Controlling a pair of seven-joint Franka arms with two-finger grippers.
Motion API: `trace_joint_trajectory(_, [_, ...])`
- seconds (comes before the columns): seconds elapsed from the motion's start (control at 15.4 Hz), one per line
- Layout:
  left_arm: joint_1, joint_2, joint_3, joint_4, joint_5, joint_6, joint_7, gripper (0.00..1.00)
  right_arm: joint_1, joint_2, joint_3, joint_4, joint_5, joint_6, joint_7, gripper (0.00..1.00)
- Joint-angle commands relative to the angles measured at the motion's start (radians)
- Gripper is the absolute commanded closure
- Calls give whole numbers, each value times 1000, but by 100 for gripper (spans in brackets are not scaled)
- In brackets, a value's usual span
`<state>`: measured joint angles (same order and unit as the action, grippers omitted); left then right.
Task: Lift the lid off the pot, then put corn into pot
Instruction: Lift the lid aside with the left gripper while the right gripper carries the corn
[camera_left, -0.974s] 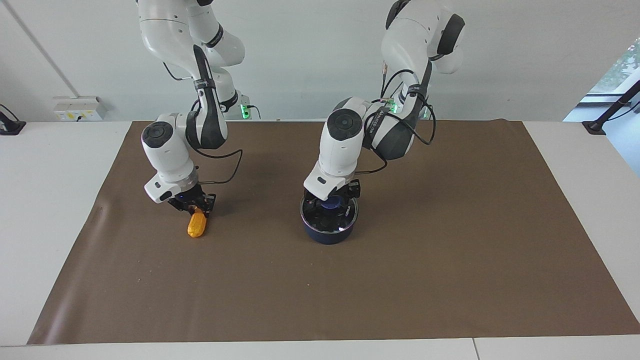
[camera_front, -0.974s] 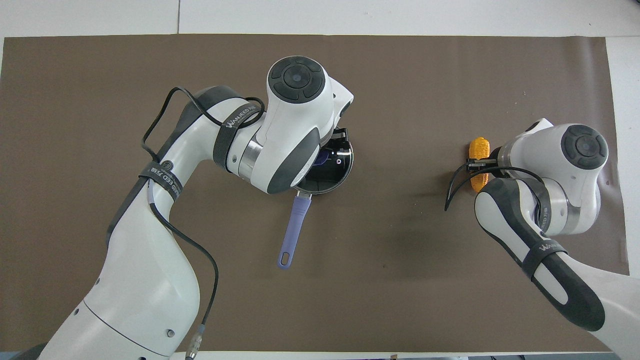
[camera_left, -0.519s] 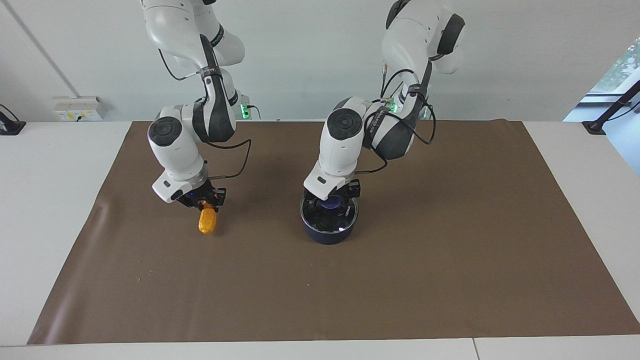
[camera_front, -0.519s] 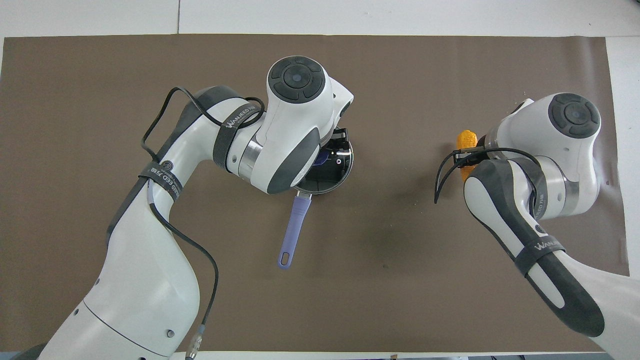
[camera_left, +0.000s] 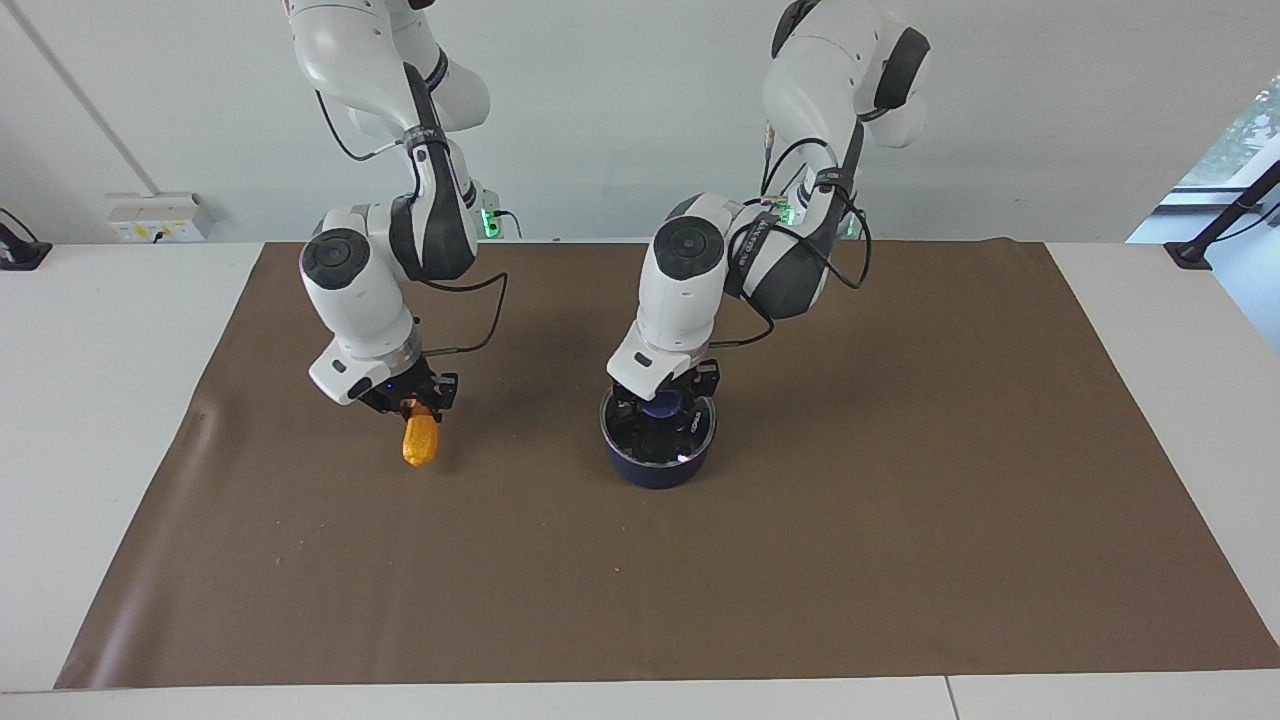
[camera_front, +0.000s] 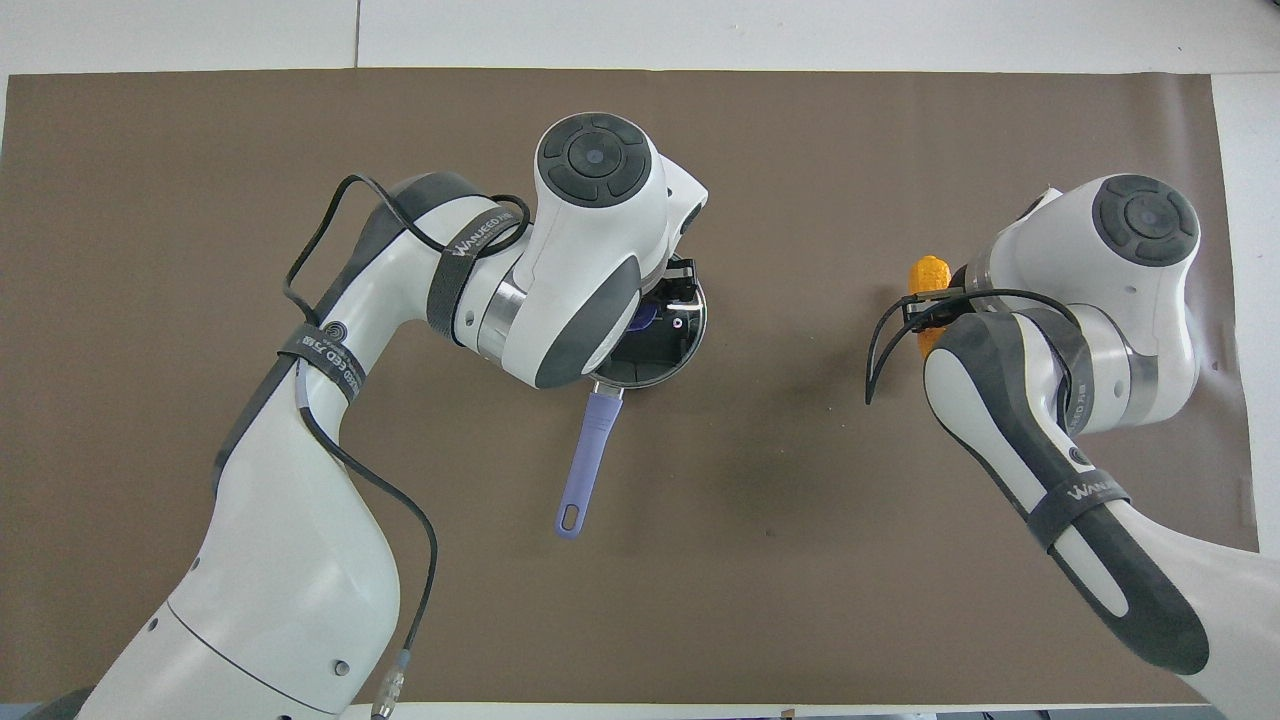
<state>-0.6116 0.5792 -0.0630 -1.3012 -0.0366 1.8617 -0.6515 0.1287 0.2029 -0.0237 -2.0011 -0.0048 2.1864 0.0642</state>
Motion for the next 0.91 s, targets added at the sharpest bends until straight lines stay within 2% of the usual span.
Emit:
trace_joint_trajectory(0.0, [-14,-27,14,-23,12,-15,-19,22,-6,4,4,10,8,-11,-7,100])
trace_joint_trajectory(0.19, [-11,-30,14,-23,14,-16,-19,23,-4,6,4,10,3,-7,-9,100])
trace_joint_trajectory(0.58, [-11,-32,15,-23,14,-18,-19,37,-3,4,4,10,5,-16,-6,100])
trace_joint_trajectory(0.71, [-11,-32,14,-23,14,-16,-19,42,-3,1,4,10,8,-40,3,100])
trace_joint_trajectory(0.84, [-11,-32,14,-23,12,-16,-19,54,-3,0,4,10,14,-59,58,100])
